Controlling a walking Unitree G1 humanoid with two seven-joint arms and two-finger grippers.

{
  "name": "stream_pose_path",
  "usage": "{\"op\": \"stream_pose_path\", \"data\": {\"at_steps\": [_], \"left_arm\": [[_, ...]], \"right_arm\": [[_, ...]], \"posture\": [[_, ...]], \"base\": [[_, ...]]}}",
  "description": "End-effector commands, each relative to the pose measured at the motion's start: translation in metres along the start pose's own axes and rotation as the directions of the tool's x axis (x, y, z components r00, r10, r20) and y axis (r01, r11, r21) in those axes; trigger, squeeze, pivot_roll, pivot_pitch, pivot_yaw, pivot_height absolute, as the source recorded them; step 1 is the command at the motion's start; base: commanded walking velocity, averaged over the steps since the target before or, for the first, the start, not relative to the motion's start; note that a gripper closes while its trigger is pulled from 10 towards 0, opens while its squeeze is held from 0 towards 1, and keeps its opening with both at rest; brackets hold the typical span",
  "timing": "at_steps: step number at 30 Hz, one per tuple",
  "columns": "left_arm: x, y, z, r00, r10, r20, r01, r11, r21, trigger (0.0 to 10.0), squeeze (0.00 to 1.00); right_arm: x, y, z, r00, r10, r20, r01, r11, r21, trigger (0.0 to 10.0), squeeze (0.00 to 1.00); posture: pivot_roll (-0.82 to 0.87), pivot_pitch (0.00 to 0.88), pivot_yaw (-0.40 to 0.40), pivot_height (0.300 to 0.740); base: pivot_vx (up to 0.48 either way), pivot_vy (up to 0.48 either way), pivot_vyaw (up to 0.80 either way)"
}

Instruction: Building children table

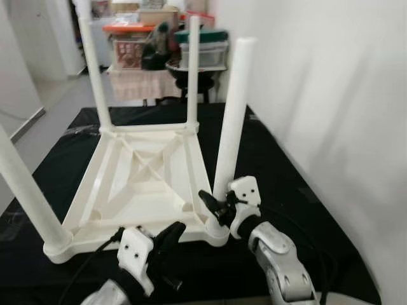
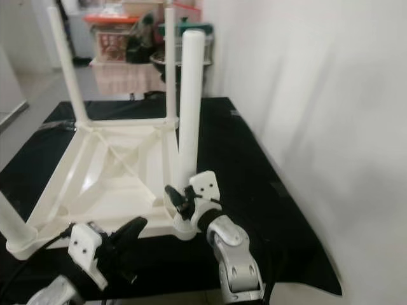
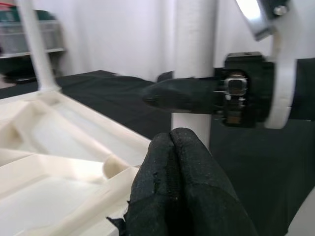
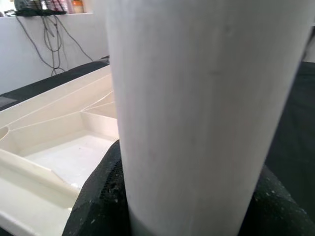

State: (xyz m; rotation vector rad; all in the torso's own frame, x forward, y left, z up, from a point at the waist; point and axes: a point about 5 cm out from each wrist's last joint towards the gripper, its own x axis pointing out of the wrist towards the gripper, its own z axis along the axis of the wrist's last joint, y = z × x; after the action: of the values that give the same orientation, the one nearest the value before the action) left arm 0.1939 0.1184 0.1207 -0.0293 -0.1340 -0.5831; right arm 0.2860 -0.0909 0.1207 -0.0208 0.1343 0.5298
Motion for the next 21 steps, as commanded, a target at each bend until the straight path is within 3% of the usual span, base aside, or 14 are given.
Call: {"op": "stream_pose_path", "data": {"at_steps": [1, 3, 4, 7, 9, 11, 12, 13, 14, 17, 18, 19, 21], "left_arm": [[0.008, -0.001, -0.002, 1.000, -0.029, -0.005, 0.029, 1.000, -0.010, 10.0, 0.00], [0.008, 0.001, -0.002, 1.000, -0.016, 0.001, 0.016, 1.000, -0.007, 10.0, 0.00], [0.009, 0.002, -0.002, 1.000, 0.000, 0.005, 0.001, 1.000, -0.010, 10.0, 0.00], [0.010, 0.002, -0.003, 1.000, 0.005, 0.006, -0.005, 1.000, -0.011, 10.0, 0.00], [0.012, 0.001, -0.003, 1.000, 0.003, 0.009, -0.003, 1.000, -0.014, 10.0, 0.00], [0.014, 0.000, -0.003, 1.000, -0.001, 0.013, 0.001, 1.000, -0.016, 10.0, 0.00], [0.016, 0.000, -0.002, 1.000, -0.007, 0.016, 0.007, 1.000, -0.015, 10.0, 0.00], [0.017, 0.001, -0.001, 1.000, -0.011, 0.019, 0.011, 1.000, -0.014, 10.0, 0.00], [0.019, 0.001, -0.001, 1.000, -0.014, 0.021, 0.014, 1.000, -0.012, 10.0, 0.00], [0.020, 0.002, 0.000, 1.000, -0.015, 0.023, 0.015, 1.000, -0.010, 10.0, 0.00], [0.020, 0.004, 0.001, 1.000, -0.011, 0.027, 0.011, 1.000, -0.006, 10.0, 0.00], [0.019, 0.005, 0.001, 1.000, -0.010, 0.025, 0.010, 1.000, -0.005, 10.0, 0.00], [0.018, 0.007, 0.001, 1.000, -0.010, 0.021, 0.010, 1.000, -0.004, 10.0, 0.00]], "right_arm": [[0.008, -0.015, -0.032, 0.979, -0.047, -0.198, 0.053, 0.998, 0.027, 10.0, 0.00], [0.014, -0.017, -0.021, 0.987, 0.006, -0.161, 0.000, 0.999, 0.038, 10.0, 0.02], [0.018, -0.016, -0.011, 0.988, 0.092, -0.121, -0.087, 0.995, 0.045, 10.0, 1.00], [0.022, -0.014, 0.002, 0.981, 0.179, -0.074, -0.176, 0.983, 0.045, 10.0, 1.00], [0.022, -0.008, 0.029, 0.950, 0.312, 0.015, -0.312, 0.950, -0.011, 10.0, 1.00], [0.021, -0.006, 0.042, 0.924, 0.379, 0.054, -0.376, 0.925, -0.060, 10.0, 1.00], [0.023, -0.009, 0.050, 0.885, 0.461, 0.061, -0.455, 0.886, -0.095, 10.0, 0.91], [0.025, -0.012, 0.055, 0.852, 0.520, 0.051, -0.511, 0.850, -0.129, 10.0, 0.35], [0.028, -0.015, 0.059, 0.826, 0.563, 0.038, -0.551, 0.820, -0.154, 10.0, 0.00], [0.031, -0.019, 0.063, 0.806, 0.592, 0.023, -0.580, 0.797, -0.170, 10.0, 0.00], [0.038, -0.020, 0.067, 0.742, 0.670, -0.007, -0.661, 0.730, -0.176, 10.0, 0.00], [0.041, -0.019, 0.068, 0.703, 0.711, -0.035, -0.704, 0.688, -0.176, 10.0, 0.00], [0.045, -0.018, 0.070, 0.664, 0.745, -0.065, -0.743, 0.647, -0.173, 10.0, 0.00]], "posture": [[-0.05, 0.000, -0.007, 0.740], [-0.05, 0.000, -0.008, 0.740], [-0.06, 0.000, -0.007, 0.740], [-0.06, 0.000, -0.005, 0.740], [-0.06, 0.000, 0.001, 0.740], [-0.06, 0.000, 0.001, 0.740], [-0.06, 0.000, 0.010, 0.740], [-0.06, 0.000, 0.011, 0.740], [-0.06, 0.000, 0.013, 0.740], [-0.06, 0.000, 0.013, 0.740], [-0.06, 0.000, 0.032, 0.740], [-0.06, 0.000, 0.052, 0.740], [-0.06, 0.000, 0.052, 0.740]], "base": [[0.000, 0.000, 0.00], [0.000, 0.000, 0.00], [0.000, 0.000, 0.00], [0.000, 0.000, 0.00], [0.000, 0.000, 0.00], [0.000, 0.000, 0.00], [0.000, 0.000, 0.00], [0.000, 0.000, 0.00], [0.000, 0.000, 0.00], [0.000, 0.000, 0.00], [0.000, 0.000, 0.00], [0.000, 0.000, 0.00], [0.000, 0.000, 0.00]]}}
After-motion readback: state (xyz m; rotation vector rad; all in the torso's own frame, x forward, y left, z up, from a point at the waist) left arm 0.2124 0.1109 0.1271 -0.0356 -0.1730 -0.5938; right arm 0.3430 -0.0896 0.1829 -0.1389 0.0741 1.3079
